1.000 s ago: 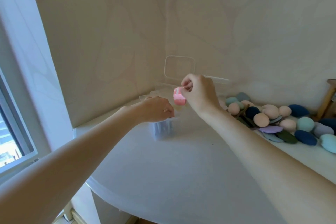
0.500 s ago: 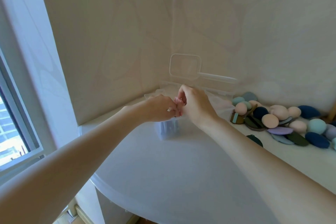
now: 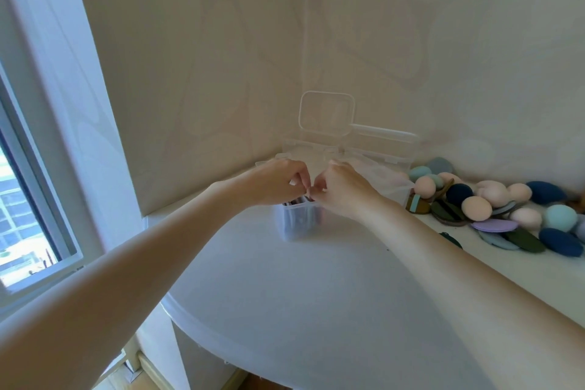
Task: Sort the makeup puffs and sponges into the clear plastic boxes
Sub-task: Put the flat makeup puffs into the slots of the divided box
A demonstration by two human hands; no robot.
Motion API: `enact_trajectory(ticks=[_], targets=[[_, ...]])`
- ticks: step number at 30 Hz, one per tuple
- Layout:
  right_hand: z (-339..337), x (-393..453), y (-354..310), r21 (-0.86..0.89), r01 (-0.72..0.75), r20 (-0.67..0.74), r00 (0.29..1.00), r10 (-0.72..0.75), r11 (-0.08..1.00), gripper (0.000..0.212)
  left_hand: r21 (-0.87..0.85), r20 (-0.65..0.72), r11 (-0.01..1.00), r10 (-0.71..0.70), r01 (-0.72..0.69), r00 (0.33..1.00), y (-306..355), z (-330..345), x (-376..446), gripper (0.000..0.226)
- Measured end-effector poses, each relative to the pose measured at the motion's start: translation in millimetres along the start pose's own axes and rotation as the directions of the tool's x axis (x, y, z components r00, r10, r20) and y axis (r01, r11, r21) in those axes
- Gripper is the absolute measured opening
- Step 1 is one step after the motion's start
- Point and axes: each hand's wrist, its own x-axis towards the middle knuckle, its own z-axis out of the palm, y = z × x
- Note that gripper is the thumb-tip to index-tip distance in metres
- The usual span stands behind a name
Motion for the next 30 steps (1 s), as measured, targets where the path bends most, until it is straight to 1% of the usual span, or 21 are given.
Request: enact_trajectory(ticks=[2, 4, 6, 8, 10, 11, 12, 13, 15, 16, 17, 18, 19, 21, 24, 26, 28, 30], targets=[[-1, -2, -3, -0.019, 0.009, 0.020, 1.000, -0.009, 1.000, 0.040, 0.027, 0.025, 1.000, 0.004, -0.005, 1.000, 4, 0, -2, 0.026], [-4, -3, -4, -0.020, 0.015, -0.012, 1.000, -0.015, 1.000, 0.034, 0.046, 0.015, 0.999, 0.018, -0.018, 1.000, 7, 1, -2, 0.027], [-11, -5, 1, 0.068, 0.017, -0.052, 0.999, -0.013, 0.998, 0.033, 0.066, -0.030, 0.997, 0.037, -0.035, 0.999, 11, 0, 0, 0.028], [-22, -9, 12, 0.137, 0.009, -0.121, 0.993, 0.008, 0.990, 0.030, 0.082, -0.085, 0.995, 0.069, -0.062, 0.994, 17, 0, 4, 0.028], [-37, -14, 30, 0.112, -0.053, -0.205, 0.976, 0.076, 0.992, 0.028, 0.077, -0.121, 0.991, 0.121, -0.112, 0.985, 28, 1, 10, 0.027], [-45, -19, 40, 0.086, -0.105, -0.221, 0.968, 0.122, 0.991, 0.029, 0.073, -0.127, 0.987, 0.149, -0.140, 0.981, 35, 3, 13, 0.026], [-49, -20, 46, 0.046, -0.151, -0.203, 0.966, 0.157, 0.987, 0.029, 0.081, -0.133, 0.984, 0.168, -0.158, 0.977, 38, 3, 14, 0.026], [-58, -29, 59, -0.029, -0.217, -0.159, 0.965, 0.210, 0.976, 0.029, 0.087, -0.129, 0.978, 0.202, -0.192, 0.971, 49, 7, 19, 0.027], [-64, -40, 74, -0.255, -0.277, 0.058, 0.952, 0.300, 0.926, 0.023, 0.108, -0.107, 0.969, 0.232, -0.220, 0.967, 57, 13, 24, 0.027], [-65, -48, 83, -0.349, -0.277, 0.157, 0.925, 0.347, 0.895, 0.022, 0.114, -0.087, 0.965, 0.247, -0.236, 0.965, 63, 18, 28, 0.027], [-64, -55, 89, -0.385, -0.278, 0.254, 0.885, 0.390, 0.880, 0.030, 0.121, -0.067, 0.963, 0.251, -0.242, 0.966, 66, 21, 31, 0.027], [-61, -59, 93, -0.380, -0.279, 0.335, 0.847, 0.412, 0.882, 0.038, 0.128, -0.054, 0.962, 0.248, -0.239, 0.967, 66, 24, 32, 0.027], [-59, -62, 95, -0.379, -0.272, 0.385, 0.823, 0.419, 0.884, 0.043, 0.132, -0.044, 0.963, 0.242, -0.234, 0.969, 66, 25, 33, 0.027], [-57, -62, 96, -0.385, -0.247, 0.412, 0.816, 0.405, 0.889, 0.047, 0.129, -0.039, 0.967, 0.227, -0.221, 0.973, 65, 25, 33, 0.027], [-57, -56, 93, -0.388, -0.238, 0.383, 0.837, 0.390, 0.890, 0.044, 0.130, -0.040, 0.973, 0.199, -0.192, 0.979, 61, 20, 29, 0.027], [-60, -54, 86, -0.350, -0.225, 0.333, 0.877, 0.346, 0.909, 0.034, 0.130, -0.059, 0.979, 0.165, -0.157, 0.984, 53, 16, 25, 0.027], [-65, -52, 77, -0.254, -0.212, 0.271, 0.921, 0.279, 0.944, 0.026, 0.123, -0.124, 0.987, 0.116, -0.101, 0.985, 42, 11, 25, 0.029], [-72, -48, 65, -0.117, -0.188, 0.200, 0.957, 0.208, 0.975, 0.020, 0.070, -0.192, 0.996, 0.068, -0.055, 0.979, 29, 4, 25, 0.031]])
